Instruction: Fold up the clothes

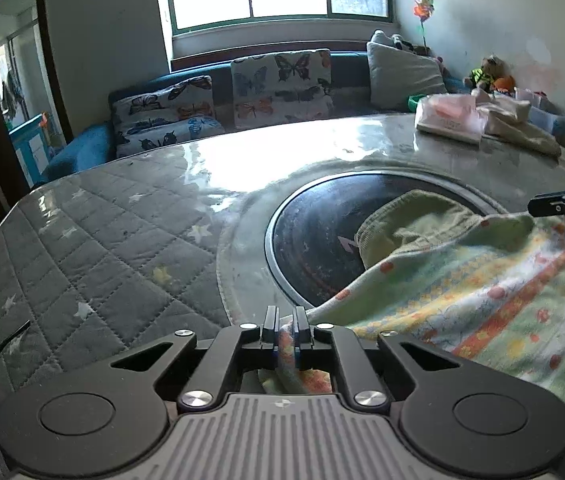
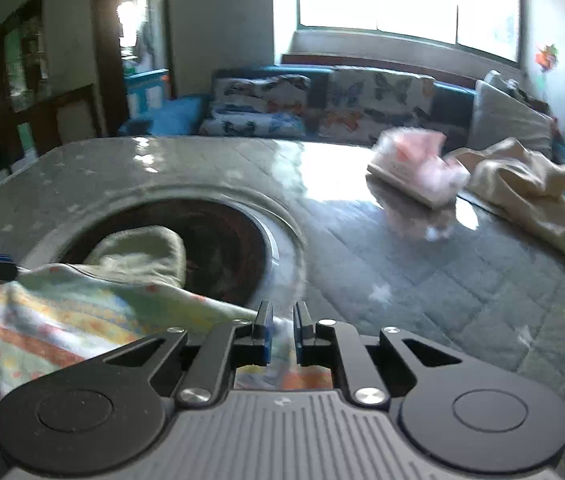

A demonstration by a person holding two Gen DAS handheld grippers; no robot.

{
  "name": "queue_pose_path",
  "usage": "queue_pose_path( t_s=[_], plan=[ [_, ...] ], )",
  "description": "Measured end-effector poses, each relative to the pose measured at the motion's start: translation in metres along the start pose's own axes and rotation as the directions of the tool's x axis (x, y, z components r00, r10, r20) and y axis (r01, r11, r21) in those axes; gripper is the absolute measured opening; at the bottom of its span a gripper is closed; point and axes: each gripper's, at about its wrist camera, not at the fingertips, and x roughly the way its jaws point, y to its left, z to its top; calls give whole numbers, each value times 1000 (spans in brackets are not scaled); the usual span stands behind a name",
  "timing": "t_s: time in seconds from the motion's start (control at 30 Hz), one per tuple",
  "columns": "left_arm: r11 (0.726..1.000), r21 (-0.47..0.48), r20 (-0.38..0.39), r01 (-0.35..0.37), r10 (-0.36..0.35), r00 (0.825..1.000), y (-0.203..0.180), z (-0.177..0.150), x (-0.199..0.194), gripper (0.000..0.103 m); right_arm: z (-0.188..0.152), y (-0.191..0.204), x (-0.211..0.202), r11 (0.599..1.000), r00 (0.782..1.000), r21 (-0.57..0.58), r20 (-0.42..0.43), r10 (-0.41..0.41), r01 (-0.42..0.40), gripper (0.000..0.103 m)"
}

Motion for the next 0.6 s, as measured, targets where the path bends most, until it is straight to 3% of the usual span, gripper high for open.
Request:
queue_pose_path(
  t_s=[0.2,0.33,0.43,0.6],
  plan=[
    [1000,-10,14,-13,13,1000,-1,4,-1,10,9,33,5,979,981,-66,-22,193,-194,12],
    [1000,-5,-1,-23,23,1000,1,3,4,13,7,46,30,980,981,-83,-84,176,-183,14],
    [999,-18,-4,-33,33,999,4,5,3,13,10,42,34,985,984,-51,-82,159,-163,14],
    [1000,-8,43,28,-27,999,-10,17,-7,13,25,50,32,977,979,-77,-63,195,-200,16]
  ],
)
